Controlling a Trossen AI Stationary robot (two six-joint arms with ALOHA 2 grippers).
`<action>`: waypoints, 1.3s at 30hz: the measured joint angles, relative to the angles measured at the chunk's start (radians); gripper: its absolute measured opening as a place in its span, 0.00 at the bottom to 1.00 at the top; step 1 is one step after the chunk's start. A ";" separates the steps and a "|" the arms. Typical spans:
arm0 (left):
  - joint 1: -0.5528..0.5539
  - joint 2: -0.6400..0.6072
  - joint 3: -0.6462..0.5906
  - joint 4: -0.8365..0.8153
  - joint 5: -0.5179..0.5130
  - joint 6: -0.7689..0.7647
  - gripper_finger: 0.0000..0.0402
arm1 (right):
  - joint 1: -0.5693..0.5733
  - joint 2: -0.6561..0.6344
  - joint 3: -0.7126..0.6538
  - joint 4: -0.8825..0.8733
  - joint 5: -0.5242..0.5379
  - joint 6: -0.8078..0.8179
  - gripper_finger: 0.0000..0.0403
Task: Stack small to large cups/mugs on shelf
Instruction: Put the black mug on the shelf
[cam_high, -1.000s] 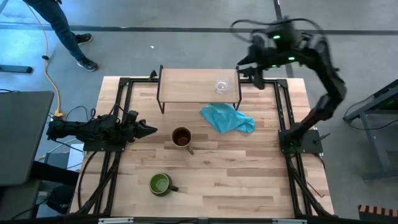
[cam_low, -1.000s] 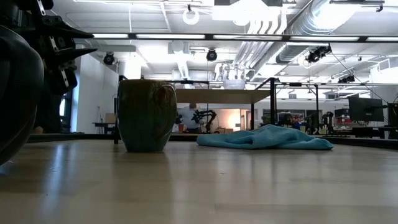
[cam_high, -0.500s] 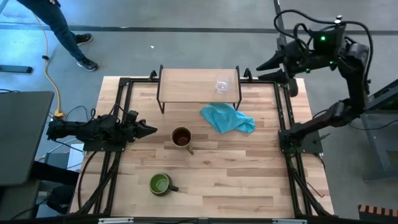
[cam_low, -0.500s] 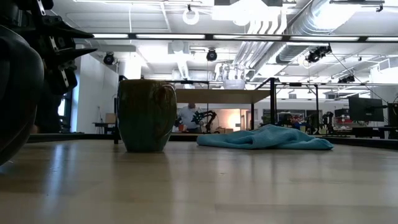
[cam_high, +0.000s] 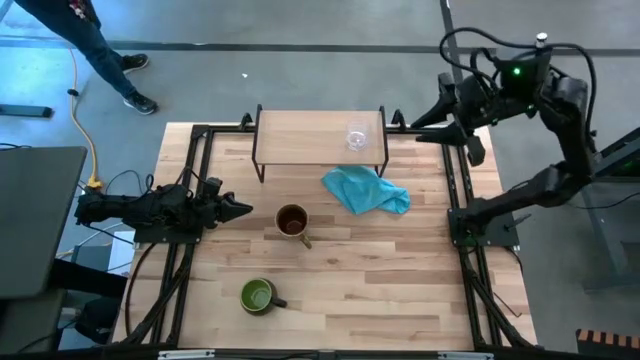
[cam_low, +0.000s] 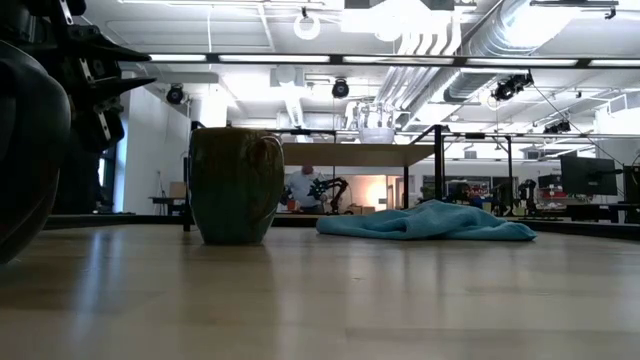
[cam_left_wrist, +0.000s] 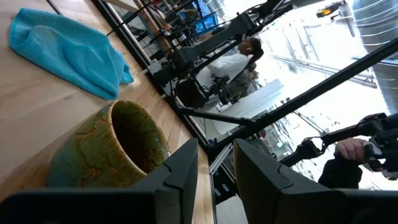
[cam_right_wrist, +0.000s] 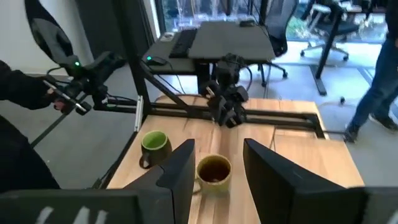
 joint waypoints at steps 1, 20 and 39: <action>0.000 0.000 0.000 0.000 0.000 0.000 0.22 | 0.009 -0.023 -0.044 0.045 0.006 0.011 0.32; 0.000 0.000 0.000 0.000 0.000 0.000 0.22 | 0.152 -0.623 -1.024 0.984 0.272 0.264 0.32; 0.000 0.000 0.000 0.006 -0.033 -0.024 0.22 | 0.275 -0.812 -1.688 1.773 0.638 0.396 0.32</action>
